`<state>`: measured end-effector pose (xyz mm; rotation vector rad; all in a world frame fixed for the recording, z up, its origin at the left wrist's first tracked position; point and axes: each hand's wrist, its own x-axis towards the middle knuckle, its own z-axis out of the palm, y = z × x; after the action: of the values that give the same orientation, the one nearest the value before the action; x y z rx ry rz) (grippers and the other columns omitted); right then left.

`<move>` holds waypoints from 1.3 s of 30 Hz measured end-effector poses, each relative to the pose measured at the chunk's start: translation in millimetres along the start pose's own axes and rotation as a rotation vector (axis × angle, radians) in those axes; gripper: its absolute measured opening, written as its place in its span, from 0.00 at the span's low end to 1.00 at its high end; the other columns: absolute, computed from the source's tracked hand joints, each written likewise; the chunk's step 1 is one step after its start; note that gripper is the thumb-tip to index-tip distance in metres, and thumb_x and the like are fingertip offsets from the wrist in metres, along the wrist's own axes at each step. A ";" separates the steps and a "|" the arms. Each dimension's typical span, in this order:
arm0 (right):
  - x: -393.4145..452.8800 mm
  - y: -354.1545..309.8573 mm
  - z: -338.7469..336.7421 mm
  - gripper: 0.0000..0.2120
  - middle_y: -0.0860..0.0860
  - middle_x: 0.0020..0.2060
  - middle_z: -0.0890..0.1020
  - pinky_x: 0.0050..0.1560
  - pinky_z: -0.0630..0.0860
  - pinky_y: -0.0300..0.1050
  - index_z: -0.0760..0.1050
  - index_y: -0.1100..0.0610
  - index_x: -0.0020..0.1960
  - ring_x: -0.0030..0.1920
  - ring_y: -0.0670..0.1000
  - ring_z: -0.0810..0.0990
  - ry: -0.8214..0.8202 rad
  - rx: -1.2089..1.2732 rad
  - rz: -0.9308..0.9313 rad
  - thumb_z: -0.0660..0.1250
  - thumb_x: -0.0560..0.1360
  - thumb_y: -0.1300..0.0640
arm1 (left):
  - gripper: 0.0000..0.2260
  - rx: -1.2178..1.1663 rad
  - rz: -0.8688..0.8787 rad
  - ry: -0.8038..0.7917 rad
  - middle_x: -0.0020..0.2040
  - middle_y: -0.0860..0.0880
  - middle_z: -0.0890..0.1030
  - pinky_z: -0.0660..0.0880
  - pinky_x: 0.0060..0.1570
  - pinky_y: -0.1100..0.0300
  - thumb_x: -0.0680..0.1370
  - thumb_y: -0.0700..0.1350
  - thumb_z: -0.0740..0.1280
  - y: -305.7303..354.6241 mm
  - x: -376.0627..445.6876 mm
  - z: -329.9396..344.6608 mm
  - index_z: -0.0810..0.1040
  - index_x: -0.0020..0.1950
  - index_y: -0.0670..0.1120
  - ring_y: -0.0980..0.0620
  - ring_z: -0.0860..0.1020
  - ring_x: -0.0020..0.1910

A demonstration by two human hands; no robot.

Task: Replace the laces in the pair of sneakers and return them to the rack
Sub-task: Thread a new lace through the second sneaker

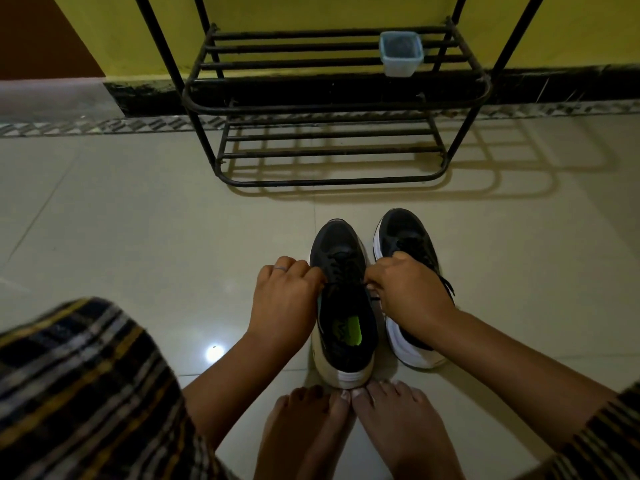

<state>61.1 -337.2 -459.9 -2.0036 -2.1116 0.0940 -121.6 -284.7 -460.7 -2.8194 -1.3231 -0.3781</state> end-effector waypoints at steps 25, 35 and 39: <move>22.2 -17.0 2.3 0.11 0.51 0.43 0.84 0.46 0.73 0.44 0.79 0.54 0.46 0.45 0.51 0.81 -0.070 1.474 0.612 0.58 0.81 0.57 | 0.14 -1.483 -0.544 -0.075 0.47 0.44 0.81 0.76 0.49 0.65 0.83 0.43 0.51 17.7 5.7 6.7 0.74 0.50 0.38 0.54 0.80 0.48; 31.0 -17.0 5.5 0.15 0.44 0.47 0.83 0.41 0.72 0.38 0.79 0.54 0.57 0.41 0.40 0.80 -0.197 1.325 0.567 0.58 0.79 0.67 | 0.12 -1.420 -0.459 -0.150 0.49 0.52 0.82 0.75 0.52 0.65 0.80 0.36 0.58 12.8 7.3 14.9 0.80 0.52 0.46 0.57 0.80 0.51; 35.1 -13.8 6.2 0.11 0.48 0.36 0.84 0.36 0.74 0.37 0.79 0.55 0.49 0.34 0.44 0.79 -0.163 1.343 0.604 0.63 0.75 0.69 | 0.12 -1.426 -0.432 -0.200 0.44 0.52 0.83 0.76 0.48 0.66 0.77 0.33 0.63 9.0 9.0 11.7 0.82 0.46 0.47 0.58 0.81 0.47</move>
<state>44.9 -302.6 -458.8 -1.5652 -0.8252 1.3572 -106.7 -282.5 -469.2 -3.4705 -2.4067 -1.6584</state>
